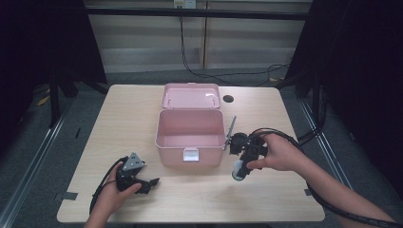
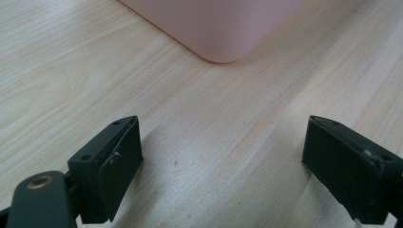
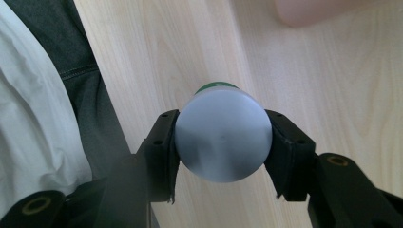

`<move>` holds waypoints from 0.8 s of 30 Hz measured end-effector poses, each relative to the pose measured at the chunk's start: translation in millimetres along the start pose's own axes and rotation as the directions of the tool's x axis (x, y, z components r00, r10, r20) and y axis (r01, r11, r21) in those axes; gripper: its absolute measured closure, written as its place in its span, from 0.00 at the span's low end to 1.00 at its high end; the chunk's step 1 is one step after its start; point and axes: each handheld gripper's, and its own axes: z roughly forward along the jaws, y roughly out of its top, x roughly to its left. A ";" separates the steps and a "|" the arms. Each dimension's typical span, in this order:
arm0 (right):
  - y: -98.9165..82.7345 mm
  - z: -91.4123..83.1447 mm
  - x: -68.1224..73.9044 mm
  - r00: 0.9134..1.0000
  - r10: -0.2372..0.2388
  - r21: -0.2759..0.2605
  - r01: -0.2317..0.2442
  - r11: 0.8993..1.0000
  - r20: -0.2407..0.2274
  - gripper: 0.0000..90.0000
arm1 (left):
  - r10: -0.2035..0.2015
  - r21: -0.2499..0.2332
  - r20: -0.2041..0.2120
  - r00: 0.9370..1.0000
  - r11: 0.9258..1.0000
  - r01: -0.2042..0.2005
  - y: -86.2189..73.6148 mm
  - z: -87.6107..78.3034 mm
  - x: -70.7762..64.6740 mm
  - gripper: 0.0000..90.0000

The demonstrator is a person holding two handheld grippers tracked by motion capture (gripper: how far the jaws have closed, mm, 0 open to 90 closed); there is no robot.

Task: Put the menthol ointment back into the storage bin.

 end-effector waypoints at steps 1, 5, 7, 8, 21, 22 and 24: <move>1.4 -7.1 -1.6 1.000 0.013 0.000 -0.013 1.000 0.001 0.56 | 0.005 0.001 -0.002 1.000 1.000 -0.005 0.1 -0.1 0.3 0.14; 3.8 -18.7 -5.8 1.000 0.026 -0.021 -0.026 0.999 -0.004 0.56 | 0.004 0.000 -0.002 1.000 1.000 -0.004 0.1 -0.1 0.3 0.14; 4.8 -23.4 -7.6 0.999 0.039 -0.025 -0.039 0.999 -0.010 0.56 | 0.004 0.001 -0.002 1.000 1.000 -0.004 0.0 -0.1 0.2 0.14; 5.6 -26.0 -8.7 0.999 0.041 -0.028 -0.041 0.999 -0.008 0.56 | 0.004 0.001 -0.002 1.000 1.000 -0.004 0.1 -0.1 0.3 0.14; 21.5 -52.5 -19.2 0.998 0.069 -0.035 -0.069 0.997 -0.004 0.56 | 0.005 0.003 0.000 1.000 1.000 -0.005 0.2 -0.3 0.3 0.14; 23.0 -54.8 -20.1 0.997 0.074 -0.037 -0.074 0.997 -0.002 0.56 | 0.005 0.003 0.000 1.000 1.000 -0.005 0.2 -0.3 0.3 0.14; 24.1 -57.9 -21.5 0.997 0.077 -0.036 -0.077 0.996 -0.003 0.56 | 0.005 0.003 0.000 1.000 1.000 -0.005 0.2 -0.3 0.4 0.14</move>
